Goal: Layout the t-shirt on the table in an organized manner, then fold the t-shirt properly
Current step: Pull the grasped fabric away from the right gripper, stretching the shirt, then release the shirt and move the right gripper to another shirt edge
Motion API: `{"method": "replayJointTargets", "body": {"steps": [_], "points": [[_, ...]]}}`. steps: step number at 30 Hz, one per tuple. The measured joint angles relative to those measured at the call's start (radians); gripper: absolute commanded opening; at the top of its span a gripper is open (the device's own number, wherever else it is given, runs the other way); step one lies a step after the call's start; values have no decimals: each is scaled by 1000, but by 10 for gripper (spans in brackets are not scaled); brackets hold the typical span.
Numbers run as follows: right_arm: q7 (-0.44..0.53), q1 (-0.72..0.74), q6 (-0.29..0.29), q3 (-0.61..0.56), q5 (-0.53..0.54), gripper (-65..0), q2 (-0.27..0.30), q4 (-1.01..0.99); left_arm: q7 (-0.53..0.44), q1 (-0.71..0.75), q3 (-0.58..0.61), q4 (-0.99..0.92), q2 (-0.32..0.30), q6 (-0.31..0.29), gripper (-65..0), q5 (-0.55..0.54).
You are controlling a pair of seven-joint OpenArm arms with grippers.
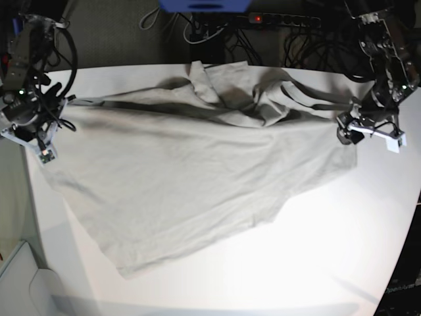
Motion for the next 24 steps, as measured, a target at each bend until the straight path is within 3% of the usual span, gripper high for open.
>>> {"method": "replayJointTargets", "body": {"steps": [5,8,11,14,19,24], "points": [[-4,-4,0,-39,3,-448,-71,3,-10,4,-108,129,-2,5,-178,9],[-8,-4,1,-68,3,-448,-79,3,0,-58,-93,137,5,5,-178,-51],[-6,-5,1,-83,2,-448,-80,3,-29,-178,1,42,7,5,-191,-71],[-7,-4,1,-79,2,-448,-80,4,-6,-266,100,-95,44,1,-309,-53],[-8,-4,0,-74,0,-448,-76,4,-8,-387,163,-348,67,8,-642,34],[-5,-36,0,-75,0,-448,-65,5,-98,-413,163,-480,74,15,-644,111]]}}
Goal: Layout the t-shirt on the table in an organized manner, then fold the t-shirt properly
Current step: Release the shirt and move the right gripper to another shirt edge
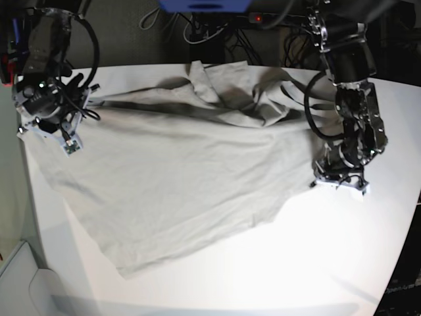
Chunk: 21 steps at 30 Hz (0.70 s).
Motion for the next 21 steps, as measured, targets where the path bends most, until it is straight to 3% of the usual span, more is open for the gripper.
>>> {"method": "replayJointTargets", "body": {"steps": [5,10,13,17,21], "points": [[2,0,0,0,2,-448,2,0,-41,-16,-20,-73,-9,-10,-649,39],[1,-1,0,-3,1,-448,4,0,-76,-11,-170,-108,-30,-34,-649,79],[2,2,0,-7,1,-448,0,0,-65,-11,-240,-113,-71,-18,-649,124],[0,6,0,-79,0,-448,0,0,-66,25,-263,-111,-129,-10,-649,127],[8,11,0,-148,3,-448,-13,-1,-77,45,-261,-107,-135,-11,-649,85]]}}
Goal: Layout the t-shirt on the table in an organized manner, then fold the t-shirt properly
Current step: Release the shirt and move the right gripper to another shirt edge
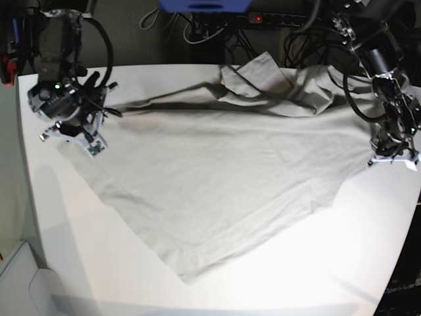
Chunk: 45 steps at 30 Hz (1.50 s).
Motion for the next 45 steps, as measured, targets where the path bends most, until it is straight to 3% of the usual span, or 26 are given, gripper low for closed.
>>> {"method": "replayJointTargets", "body": {"steps": [5,12,20,28,31,35,39,45], "points": [[2,88,0,-51,0,-448,-6,-38,-10,36,-1,4,-11,-15,-649,-68],[4,261,0,-59,-1,-448,-10,-357,-15,63,-1,24,-12,-15,-649,-77],[155,430,-3,-58,5,-448,-2,-687,-11,92,0,56,-9,-16,-649,-74],[373,698,-3,-58,10,-448,5,-1125,-35,132,-2,65,-6,-24,-649,-92],[454,793,-3,-58,5,-447,0,-1284,-66,150,-7,87,21,-21,-649,-87],[485,881,-17,-60,-23,-444,-42,-1399,37,184,-8,193,65,-10,-649,-102],[485,905,-9,-64,-19,-446,-102,-1368,222,213,2,342,127,9,-649,-186],[412,913,-8,-63,-11,-446,-87,-1187,269,187,-1,559,112,4,-648,-294]]}}
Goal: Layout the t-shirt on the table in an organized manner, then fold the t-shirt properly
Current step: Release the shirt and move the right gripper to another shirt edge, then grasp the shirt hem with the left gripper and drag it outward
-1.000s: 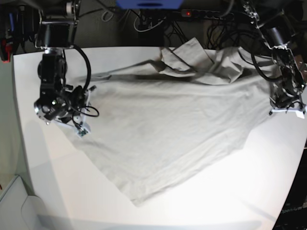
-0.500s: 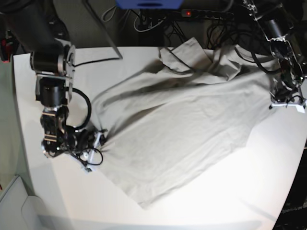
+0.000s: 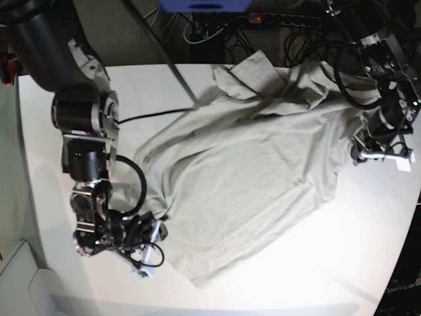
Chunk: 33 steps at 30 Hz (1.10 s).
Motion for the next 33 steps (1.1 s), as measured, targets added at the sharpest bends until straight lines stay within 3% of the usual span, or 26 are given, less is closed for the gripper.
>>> {"method": "replayJointTargets", "body": {"steps": [7,13,23,33], "points": [[-179,-134,1,2,0,-446,56,347,13,-28,7,99,3,2,-648,-32],[-315,-335,2,4,11,-446,93,700,-36,-223,234,-42,10,5,-649,6],[-463,-607,5,8,9,-446,174,1099,-420,-536,650,-658,132,3,-649,199],[-557,-711,5,134,16,-446,171,1231,-658,-811,694,-1258,233,10,-647,354]]}}
